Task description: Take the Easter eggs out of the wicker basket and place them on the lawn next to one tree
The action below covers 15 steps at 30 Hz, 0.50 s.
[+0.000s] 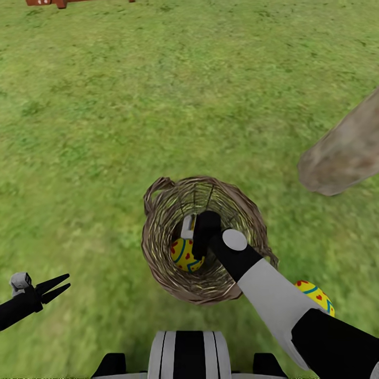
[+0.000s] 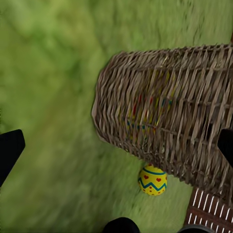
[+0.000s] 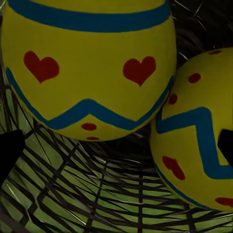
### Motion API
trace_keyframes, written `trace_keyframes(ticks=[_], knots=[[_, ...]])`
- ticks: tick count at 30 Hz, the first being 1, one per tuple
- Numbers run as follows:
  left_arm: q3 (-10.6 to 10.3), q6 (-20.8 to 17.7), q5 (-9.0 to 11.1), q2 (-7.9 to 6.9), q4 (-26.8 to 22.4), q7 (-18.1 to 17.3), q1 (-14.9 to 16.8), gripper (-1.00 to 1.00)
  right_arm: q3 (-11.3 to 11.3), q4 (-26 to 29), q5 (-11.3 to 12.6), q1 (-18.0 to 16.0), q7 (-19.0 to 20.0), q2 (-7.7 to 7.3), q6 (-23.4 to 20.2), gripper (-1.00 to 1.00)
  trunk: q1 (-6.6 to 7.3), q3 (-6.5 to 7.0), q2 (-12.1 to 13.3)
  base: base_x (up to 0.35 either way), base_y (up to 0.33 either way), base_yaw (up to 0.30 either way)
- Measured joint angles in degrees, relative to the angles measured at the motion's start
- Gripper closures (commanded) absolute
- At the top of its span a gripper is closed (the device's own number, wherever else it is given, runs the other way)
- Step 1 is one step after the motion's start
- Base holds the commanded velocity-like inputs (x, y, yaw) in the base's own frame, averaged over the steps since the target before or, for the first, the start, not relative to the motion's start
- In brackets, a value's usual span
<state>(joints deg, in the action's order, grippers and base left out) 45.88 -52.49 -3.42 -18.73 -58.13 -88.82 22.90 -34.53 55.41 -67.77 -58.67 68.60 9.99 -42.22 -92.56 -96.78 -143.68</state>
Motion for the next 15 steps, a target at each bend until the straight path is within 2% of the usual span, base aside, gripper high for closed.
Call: trace_keyframes(ticks=[15], knots=[[0.01, 0.0, 0.0, 0.0, -0.05, 0.0, 0.0, -1.0, -0.1, 2.03, -0.04, -0.01, -0.02, 0.0, -0.01, -1.0, 0.0, -1.39, 0.0, 0.0, 0.0, 0.0]])
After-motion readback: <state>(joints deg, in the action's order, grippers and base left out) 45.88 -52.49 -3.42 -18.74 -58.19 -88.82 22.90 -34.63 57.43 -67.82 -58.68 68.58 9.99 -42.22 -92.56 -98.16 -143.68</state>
